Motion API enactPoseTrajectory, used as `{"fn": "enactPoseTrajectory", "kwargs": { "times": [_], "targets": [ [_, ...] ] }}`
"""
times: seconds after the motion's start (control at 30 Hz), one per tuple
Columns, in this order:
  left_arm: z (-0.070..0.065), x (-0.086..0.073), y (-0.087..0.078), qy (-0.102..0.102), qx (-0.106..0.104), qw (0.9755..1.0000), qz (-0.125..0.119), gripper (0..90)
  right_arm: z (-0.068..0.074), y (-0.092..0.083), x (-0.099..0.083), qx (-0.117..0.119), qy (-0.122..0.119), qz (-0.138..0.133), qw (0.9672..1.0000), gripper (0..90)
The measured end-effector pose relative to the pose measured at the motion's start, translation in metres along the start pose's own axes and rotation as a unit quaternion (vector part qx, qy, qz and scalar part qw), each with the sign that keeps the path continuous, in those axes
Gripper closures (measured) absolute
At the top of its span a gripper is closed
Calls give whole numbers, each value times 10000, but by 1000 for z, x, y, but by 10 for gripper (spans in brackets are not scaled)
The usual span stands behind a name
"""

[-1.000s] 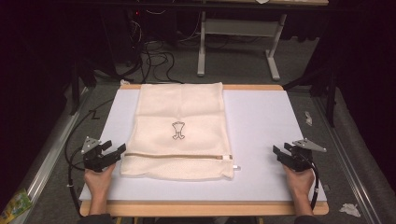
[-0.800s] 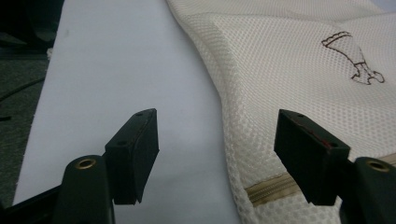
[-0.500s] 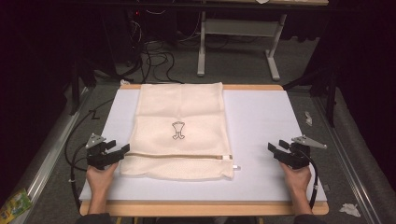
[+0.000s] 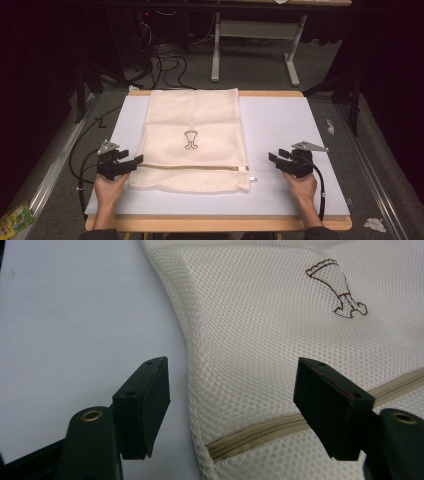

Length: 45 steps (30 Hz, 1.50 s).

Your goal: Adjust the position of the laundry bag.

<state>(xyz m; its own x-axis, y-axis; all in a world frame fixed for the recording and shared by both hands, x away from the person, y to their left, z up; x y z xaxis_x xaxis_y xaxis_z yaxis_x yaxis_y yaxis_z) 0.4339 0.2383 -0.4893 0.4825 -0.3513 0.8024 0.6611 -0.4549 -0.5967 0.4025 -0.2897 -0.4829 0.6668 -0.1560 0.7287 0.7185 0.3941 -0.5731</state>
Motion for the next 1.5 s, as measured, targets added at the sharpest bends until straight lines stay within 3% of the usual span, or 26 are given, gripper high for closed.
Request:
{"fn": "enactPoseTrajectory", "kwargs": {
  "times": [0.47, 0.67, 0.9, 1.17, 1.3, 1.5],
  "targets": [
    [0, 4, 12, -144, 42, 9989, 436, 331, 34, 24, -4, 207, -275, 393, 9986, 491],
    [-2, 8, 20, -59, 26, 9985, 539, 351, 49, 33, -4, 419, -260, 543, 9973, 527],
    [-4, 12, 27, 50, 49, 9977, 671, 390, 59, 49, -5, 448, -270, 769, 9957, 542],
    [-1, 13, 32, -45, 116, 9969, 781, 463, 68, 64, -7, 449, -248, 971, 9940, 540],
    [0, 12, 35, -107, 140, 9957, 905, 506, 73, 74, -7, 451, -204, 1187, 9917, 578],
    [2, 11, 38, -136, 144, 9949, 992, 584, 72, 79, -8, 423, -211, 1266, 9908, 706]
  ]
}}
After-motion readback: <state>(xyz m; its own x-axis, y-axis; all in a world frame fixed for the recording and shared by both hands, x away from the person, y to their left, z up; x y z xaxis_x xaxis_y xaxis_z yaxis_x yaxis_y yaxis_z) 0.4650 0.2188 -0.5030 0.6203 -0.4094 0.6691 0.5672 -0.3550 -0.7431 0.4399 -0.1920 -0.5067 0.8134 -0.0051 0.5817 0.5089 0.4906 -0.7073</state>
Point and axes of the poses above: each handheld gripper's, and its own axes: y roughly forward along the jaws, x roughly out of its top, z roughly to its left, the point moved 5 cm from there along y, roughly forward along the jaws, and after that the axes turned 14 degrees about y, right-handed, at the moved point
